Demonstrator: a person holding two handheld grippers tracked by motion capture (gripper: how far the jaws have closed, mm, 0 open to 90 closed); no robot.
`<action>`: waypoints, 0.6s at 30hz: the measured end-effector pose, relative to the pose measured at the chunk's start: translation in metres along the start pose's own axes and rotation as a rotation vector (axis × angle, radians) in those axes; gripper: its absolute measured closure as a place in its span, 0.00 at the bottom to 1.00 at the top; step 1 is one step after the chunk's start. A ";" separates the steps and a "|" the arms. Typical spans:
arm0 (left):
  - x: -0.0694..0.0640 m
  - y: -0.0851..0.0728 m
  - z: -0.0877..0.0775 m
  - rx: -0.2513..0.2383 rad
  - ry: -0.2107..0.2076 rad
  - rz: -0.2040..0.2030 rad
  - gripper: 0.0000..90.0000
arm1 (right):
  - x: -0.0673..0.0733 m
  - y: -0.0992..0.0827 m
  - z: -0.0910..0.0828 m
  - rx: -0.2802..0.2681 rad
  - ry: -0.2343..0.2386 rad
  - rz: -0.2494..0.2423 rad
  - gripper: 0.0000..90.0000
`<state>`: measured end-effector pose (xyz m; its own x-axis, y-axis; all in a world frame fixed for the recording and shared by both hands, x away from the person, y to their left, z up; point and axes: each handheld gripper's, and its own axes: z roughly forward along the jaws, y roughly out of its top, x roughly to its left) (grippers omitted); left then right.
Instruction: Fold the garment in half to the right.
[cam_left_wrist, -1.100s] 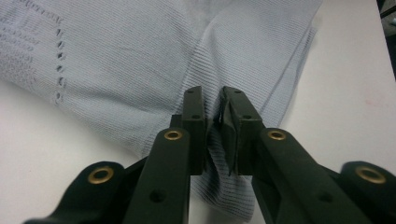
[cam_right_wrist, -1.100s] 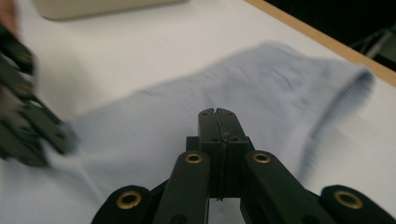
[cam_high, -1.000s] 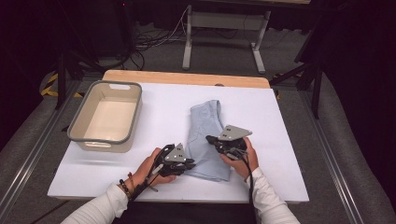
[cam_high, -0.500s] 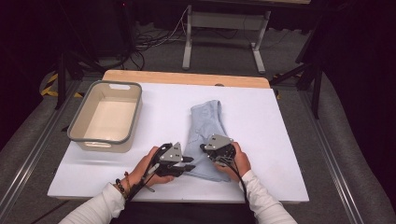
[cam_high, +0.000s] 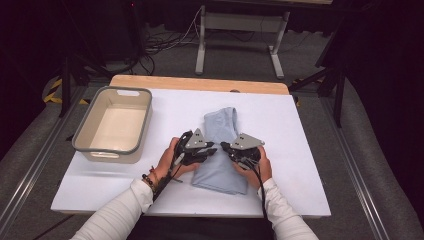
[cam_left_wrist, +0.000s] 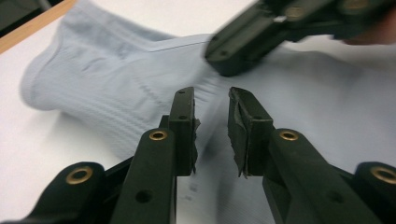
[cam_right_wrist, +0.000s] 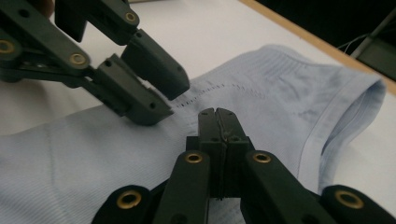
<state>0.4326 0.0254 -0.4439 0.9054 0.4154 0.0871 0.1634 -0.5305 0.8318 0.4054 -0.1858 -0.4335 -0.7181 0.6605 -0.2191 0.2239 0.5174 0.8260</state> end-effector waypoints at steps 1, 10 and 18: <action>0.002 -0.001 0.004 0.028 -0.022 -0.012 0.82 | -0.002 -0.002 0.002 0.011 0.003 0.015 1.00; 0.003 -0.012 0.017 0.072 -0.050 -0.056 0.87 | -0.001 -0.017 0.011 0.096 0.027 0.030 1.00; -0.004 -0.011 0.017 0.088 -0.018 -0.005 0.93 | -0.011 -0.012 -0.003 -0.037 -0.032 0.063 1.00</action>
<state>0.4340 0.0174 -0.4624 0.9114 0.4051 0.0726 0.2010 -0.5921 0.7804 0.4086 -0.2009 -0.4392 -0.6819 0.7084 -0.1822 0.2427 0.4541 0.8572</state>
